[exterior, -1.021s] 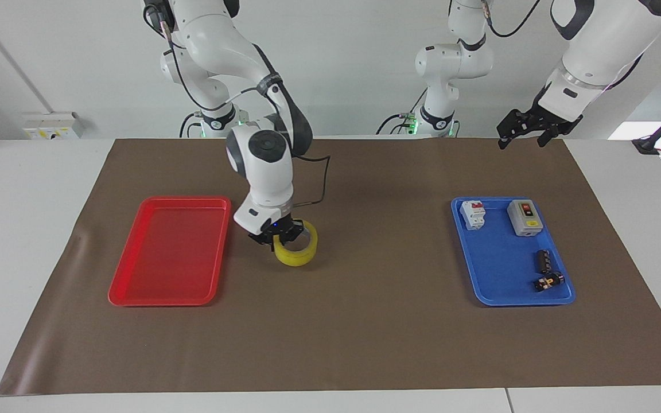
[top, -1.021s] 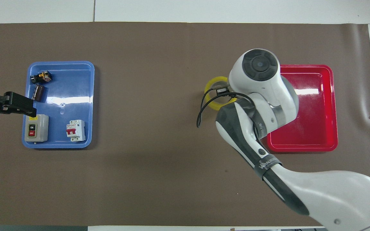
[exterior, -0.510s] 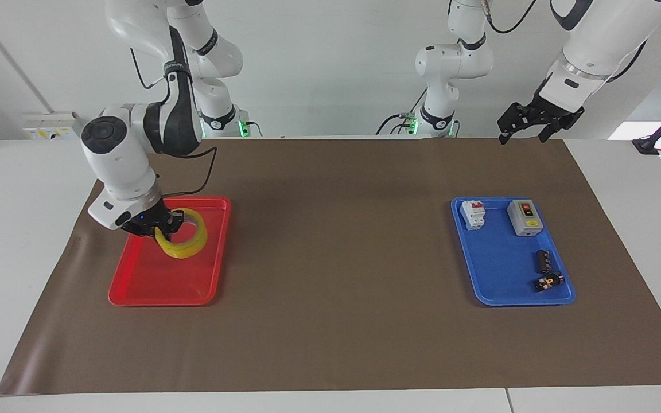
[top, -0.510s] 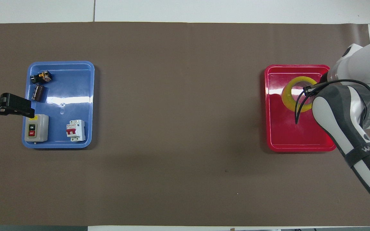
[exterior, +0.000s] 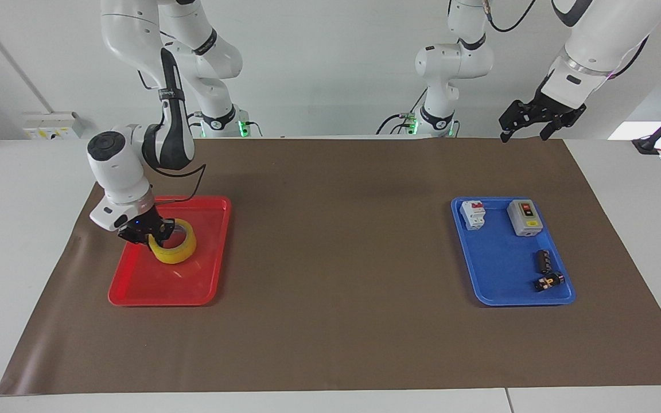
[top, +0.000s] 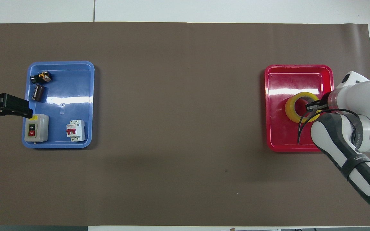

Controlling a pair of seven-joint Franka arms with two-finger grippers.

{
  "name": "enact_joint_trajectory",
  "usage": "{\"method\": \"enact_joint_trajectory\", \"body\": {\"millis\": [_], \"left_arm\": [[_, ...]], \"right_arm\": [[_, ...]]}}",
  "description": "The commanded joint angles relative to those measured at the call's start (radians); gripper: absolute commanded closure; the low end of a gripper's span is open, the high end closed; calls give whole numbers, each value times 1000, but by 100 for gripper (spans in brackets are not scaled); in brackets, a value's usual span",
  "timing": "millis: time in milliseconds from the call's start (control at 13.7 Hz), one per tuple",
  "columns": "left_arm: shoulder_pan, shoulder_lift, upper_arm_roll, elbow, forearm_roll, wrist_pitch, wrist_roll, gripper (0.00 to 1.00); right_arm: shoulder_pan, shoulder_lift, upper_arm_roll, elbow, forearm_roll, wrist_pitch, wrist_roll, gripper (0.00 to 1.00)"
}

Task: Place and move tape with both arms
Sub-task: 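Carry the tape with the right gripper into the red tray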

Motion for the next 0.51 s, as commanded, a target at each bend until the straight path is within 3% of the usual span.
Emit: {"method": "enact_joint_trajectory", "body": {"millis": [0, 292, 438], "left_arm": [[2, -22, 8, -20, -21, 11, 11, 0], [0, -22, 8, -20, -21, 11, 11, 0], [2, -22, 8, -20, -21, 11, 11, 0]], "right_arm": [[-17, -53, 14, -64, -3, 26, -35, 100], [-16, -8, 14, -65, -3, 75, -25, 100], [-11, -5, 15, -52, -3, 74, -3, 1]]}}
